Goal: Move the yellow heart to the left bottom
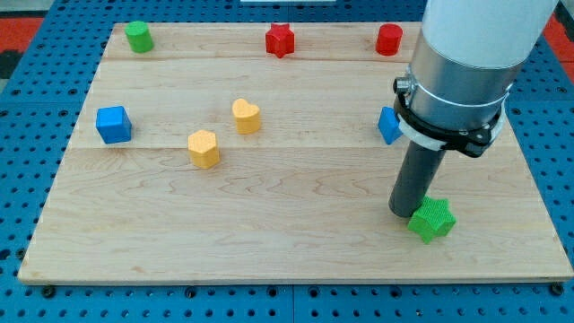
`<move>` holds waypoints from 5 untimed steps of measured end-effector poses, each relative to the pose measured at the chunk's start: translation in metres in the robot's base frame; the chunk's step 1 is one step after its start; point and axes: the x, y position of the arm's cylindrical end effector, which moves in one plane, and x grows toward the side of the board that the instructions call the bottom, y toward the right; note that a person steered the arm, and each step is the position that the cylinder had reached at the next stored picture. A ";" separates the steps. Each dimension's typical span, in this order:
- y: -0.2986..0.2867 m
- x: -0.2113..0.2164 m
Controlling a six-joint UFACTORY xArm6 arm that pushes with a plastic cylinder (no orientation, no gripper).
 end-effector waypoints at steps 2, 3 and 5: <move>-0.011 0.004; -0.061 -0.017; -0.059 -0.030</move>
